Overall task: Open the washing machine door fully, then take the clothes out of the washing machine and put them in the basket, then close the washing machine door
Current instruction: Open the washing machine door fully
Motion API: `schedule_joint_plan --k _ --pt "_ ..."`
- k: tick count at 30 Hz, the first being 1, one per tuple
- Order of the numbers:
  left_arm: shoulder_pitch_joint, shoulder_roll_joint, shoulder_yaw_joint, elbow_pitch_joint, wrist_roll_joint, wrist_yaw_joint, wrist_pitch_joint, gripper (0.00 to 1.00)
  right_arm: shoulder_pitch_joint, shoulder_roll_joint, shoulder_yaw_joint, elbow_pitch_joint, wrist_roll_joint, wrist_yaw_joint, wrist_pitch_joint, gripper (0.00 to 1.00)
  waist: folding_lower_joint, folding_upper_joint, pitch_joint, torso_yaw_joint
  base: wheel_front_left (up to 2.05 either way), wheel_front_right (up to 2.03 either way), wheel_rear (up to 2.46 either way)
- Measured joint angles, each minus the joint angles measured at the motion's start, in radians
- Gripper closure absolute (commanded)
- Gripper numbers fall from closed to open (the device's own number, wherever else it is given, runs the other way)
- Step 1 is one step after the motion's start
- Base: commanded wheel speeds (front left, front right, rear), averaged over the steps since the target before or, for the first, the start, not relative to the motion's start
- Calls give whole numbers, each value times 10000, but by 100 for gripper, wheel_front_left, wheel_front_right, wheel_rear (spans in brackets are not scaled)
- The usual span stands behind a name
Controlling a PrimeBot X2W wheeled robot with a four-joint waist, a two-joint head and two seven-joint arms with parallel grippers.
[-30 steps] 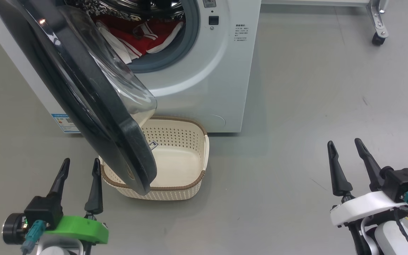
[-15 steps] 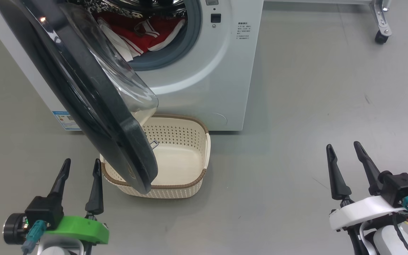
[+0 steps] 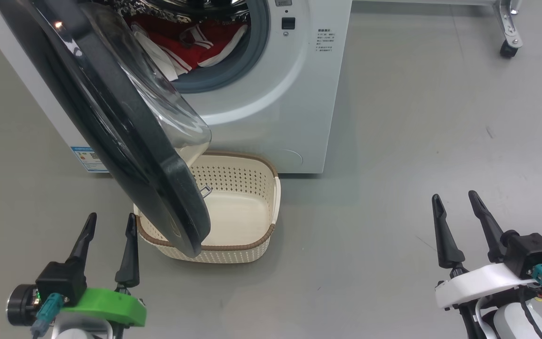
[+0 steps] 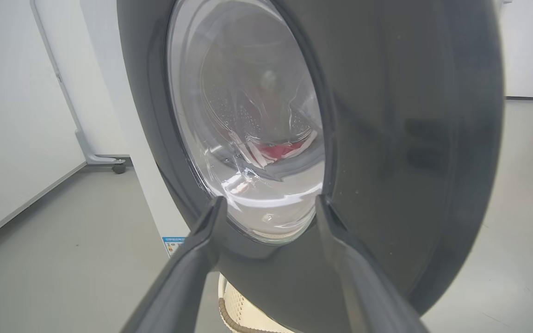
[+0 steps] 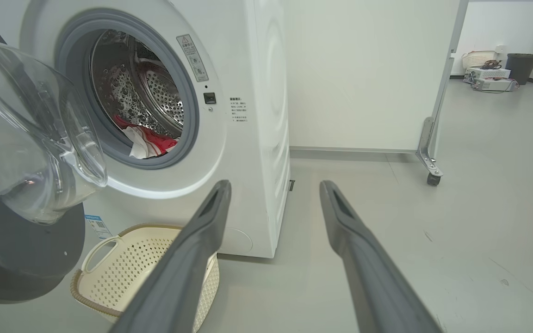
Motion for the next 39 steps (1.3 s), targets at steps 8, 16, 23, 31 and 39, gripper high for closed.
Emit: schedule_joint_plan --k 8,16,23,31,39 --pt "1 0 -150 71 132 -65 0 100 100 50 -4 0 -98 0 0 0 0 0 -61 -19 0 0 0" --pt "1 0 -109 36 132 -90 0 100 179 98 -65 -6 -169 0 0 0 0 0 -80 21 0 0 0" --pt "1 0 -59 -6 130 -96 0 100 184 138 -77 -23 -251 0 0 0 0 0 -68 47 0 0 0" --pt "-34 -2 153 -472 130 -102 0 100 185 173 -69 -23 -362 0 0 0 0 0 -56 59 0 0 0" --pt "-454 -12 665 -1342 -12 -102 -2 100 185 251 -67 -25 -435 0 0 0 0 0 -72 85 0 0 0"
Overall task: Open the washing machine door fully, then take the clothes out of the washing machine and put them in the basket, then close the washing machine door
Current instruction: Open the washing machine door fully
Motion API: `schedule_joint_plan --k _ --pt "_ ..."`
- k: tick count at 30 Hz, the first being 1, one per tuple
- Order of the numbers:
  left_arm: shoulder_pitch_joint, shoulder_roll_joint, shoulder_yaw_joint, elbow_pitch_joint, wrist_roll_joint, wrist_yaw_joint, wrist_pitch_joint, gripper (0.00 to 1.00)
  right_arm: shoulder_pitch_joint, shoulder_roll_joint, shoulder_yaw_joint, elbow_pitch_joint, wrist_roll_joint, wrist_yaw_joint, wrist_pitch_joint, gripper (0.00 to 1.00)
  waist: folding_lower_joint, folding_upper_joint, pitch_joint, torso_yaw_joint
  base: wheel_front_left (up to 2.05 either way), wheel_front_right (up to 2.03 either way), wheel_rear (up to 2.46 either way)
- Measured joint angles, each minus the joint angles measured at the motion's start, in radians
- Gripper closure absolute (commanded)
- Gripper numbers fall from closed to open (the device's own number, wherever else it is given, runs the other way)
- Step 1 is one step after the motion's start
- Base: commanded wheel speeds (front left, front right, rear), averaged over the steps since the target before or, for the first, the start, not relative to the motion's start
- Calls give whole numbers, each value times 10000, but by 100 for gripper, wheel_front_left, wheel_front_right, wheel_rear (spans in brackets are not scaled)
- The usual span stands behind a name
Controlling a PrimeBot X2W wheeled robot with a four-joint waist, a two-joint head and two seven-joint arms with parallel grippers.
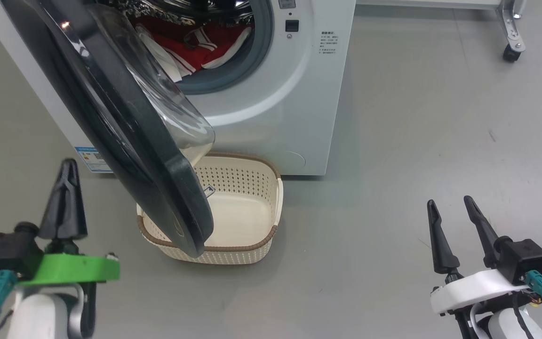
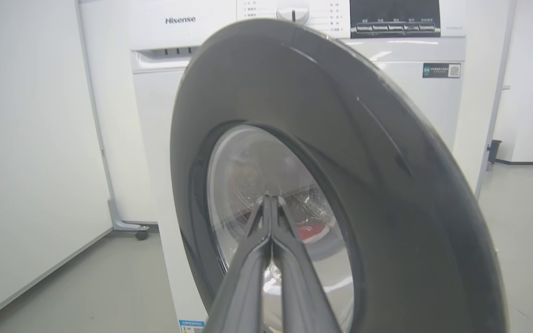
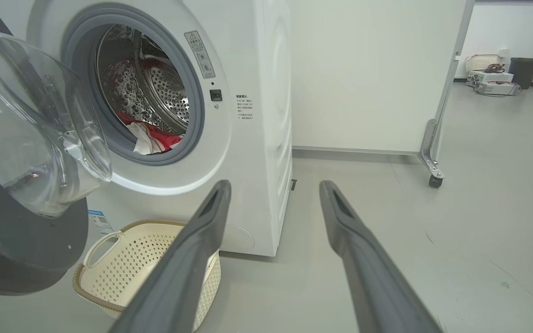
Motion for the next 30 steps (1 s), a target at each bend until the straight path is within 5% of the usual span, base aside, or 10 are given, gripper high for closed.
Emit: schedule_joint_plan --k 14,30 --pt "-1615 36 165 -1747 19 -88 -56 100 -2 44 52 -6 -88 0 2 0 0 0 5 -32 0 0 0" --pt "-2024 56 -2029 -2125 391 -255 194 100 -4 90 0 12 -92 0 19 0 0 0 61 -253 0 0 0"
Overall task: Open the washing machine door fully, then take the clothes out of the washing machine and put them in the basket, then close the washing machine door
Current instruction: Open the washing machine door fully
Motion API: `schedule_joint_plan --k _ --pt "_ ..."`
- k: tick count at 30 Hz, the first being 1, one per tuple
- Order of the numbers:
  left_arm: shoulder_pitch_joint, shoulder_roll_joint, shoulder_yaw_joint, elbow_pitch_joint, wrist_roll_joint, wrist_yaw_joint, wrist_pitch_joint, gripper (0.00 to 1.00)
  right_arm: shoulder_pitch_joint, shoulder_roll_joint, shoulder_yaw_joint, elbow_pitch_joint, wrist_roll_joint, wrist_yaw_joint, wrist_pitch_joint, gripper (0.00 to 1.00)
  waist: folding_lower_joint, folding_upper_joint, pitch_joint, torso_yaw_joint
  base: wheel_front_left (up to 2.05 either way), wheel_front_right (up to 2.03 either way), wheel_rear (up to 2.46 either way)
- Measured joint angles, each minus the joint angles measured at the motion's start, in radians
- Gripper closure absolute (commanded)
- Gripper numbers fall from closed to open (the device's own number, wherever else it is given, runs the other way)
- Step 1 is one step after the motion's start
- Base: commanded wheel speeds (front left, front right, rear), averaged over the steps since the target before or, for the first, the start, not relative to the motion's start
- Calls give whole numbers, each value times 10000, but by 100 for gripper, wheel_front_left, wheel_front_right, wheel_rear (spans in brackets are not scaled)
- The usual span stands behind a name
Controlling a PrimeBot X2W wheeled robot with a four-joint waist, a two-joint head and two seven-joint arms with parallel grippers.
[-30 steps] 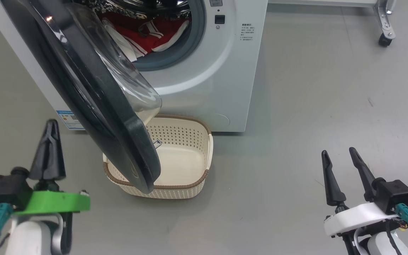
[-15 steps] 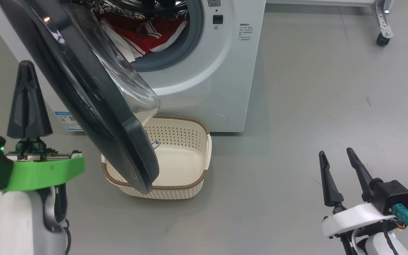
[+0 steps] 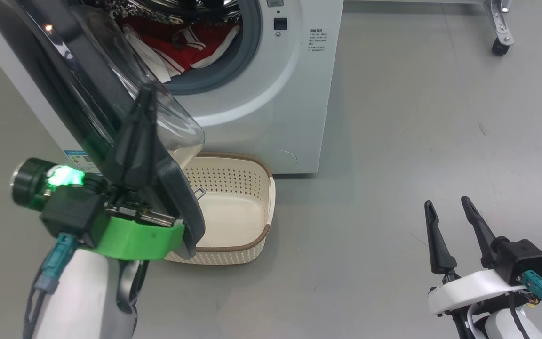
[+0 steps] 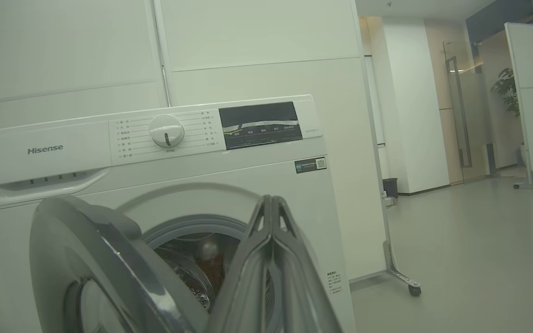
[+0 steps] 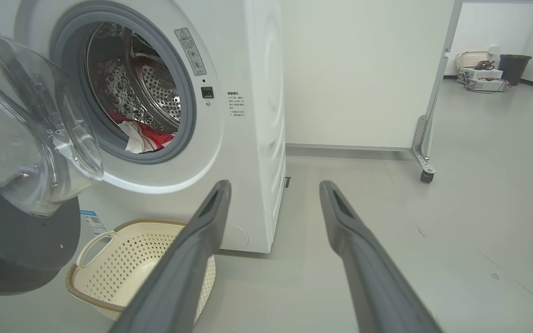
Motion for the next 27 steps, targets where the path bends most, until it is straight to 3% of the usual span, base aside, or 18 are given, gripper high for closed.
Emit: schedule_joint_plan --k 12,19,27 --pt "681 86 -1854 1281 -171 -54 1365 100 -2 219 -50 98 13 0 0 0 0 0 44 -193 0 0 0" --pt "840 84 -2002 2052 -782 -56 1871 100 -6 244 -104 157 4 0 -2 0 0 0 75 -267 0 0 0" --pt "845 82 -1536 2759 -1275 -56 2027 100 -10 247 8 245 -27 0 -2 0 0 0 106 -367 0 0 0"
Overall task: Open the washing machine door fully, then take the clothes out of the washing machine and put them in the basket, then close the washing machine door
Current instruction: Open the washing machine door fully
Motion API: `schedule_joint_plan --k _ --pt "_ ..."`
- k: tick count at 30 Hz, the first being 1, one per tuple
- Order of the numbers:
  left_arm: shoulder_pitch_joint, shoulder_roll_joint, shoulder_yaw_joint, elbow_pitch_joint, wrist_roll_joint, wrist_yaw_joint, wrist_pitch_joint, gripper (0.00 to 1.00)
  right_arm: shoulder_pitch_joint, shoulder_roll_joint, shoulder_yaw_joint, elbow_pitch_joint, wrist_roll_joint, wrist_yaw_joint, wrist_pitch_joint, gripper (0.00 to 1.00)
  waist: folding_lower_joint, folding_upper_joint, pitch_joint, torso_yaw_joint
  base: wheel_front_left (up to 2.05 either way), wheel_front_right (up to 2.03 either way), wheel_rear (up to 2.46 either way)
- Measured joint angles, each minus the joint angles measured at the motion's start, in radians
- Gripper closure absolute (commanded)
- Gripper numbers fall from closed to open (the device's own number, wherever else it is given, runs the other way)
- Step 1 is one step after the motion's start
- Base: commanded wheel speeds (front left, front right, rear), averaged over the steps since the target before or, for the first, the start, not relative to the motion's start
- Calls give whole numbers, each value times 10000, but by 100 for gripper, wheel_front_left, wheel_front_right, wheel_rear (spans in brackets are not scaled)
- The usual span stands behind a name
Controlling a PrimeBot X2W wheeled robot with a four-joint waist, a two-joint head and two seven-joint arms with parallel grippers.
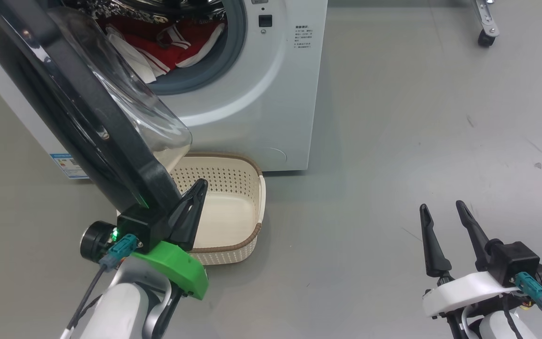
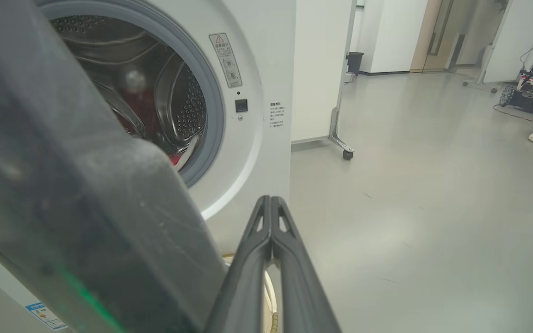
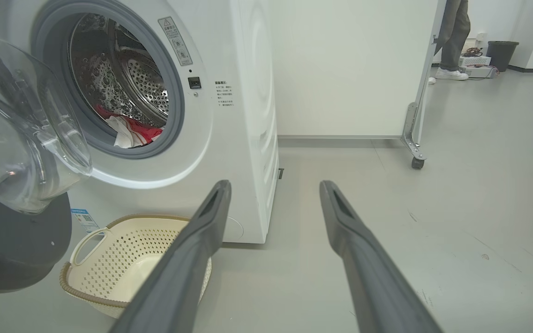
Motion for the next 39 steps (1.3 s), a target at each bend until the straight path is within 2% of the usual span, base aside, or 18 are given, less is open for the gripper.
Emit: schedule_joint_plan --k 11,21,39 --pt "-9 -96 188 443 -184 -2 -63 100 -9 27 -46 75 -17 0 0 0 0 0 -12 -55 0 0 0" --pt "-18 -194 132 963 -261 -33 -255 100 -8 2 -213 171 -17 0 0 0 0 0 -179 241 0 0 0" --pt "-6 -222 63 1620 -353 -29 -752 100 18 -151 -211 180 -25 0 13 0 0 0 -466 1498 0 0 0"
